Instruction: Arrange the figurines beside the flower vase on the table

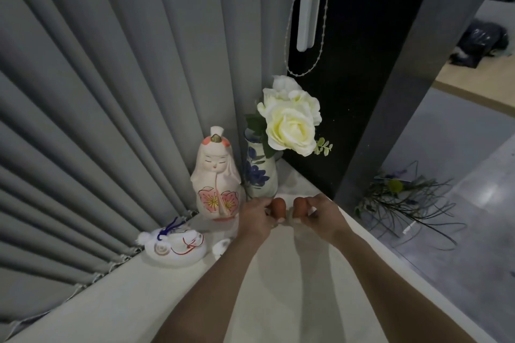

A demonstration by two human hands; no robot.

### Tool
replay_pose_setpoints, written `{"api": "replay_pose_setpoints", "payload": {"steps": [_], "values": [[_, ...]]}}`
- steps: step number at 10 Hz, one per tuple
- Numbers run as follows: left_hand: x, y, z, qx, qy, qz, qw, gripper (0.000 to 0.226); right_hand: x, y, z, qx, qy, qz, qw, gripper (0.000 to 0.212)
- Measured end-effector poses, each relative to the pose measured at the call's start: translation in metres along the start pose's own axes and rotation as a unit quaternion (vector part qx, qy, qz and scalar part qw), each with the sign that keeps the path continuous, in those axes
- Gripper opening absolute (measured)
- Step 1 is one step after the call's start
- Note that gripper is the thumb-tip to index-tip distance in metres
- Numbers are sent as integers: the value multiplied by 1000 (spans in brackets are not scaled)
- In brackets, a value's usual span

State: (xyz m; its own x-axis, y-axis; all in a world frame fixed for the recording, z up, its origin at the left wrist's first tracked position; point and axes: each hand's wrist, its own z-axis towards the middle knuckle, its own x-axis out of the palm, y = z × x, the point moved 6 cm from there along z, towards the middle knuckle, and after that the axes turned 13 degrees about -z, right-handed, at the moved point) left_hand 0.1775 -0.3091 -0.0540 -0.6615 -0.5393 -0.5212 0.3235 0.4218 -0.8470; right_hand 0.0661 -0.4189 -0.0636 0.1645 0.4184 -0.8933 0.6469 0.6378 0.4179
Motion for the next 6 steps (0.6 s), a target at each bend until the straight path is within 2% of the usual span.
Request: {"api": "replay_pose_setpoints", "payload": {"steps": [2,4,5,6], "values": [[6,13,2,-38,21,-4,999,22,4,-3,-1,1,19,25,1000,14],[11,14,-2,-75,25,-133,988,28,6,-4,0,11,28,37,999,19],[9,15,-8,-77,31,-169,982,37,9,-6,-2,25,34,74,996,37],[6,14,-7,-93,21,-194,976,31,11,-10,-5,47,44,97,993,61]]}}
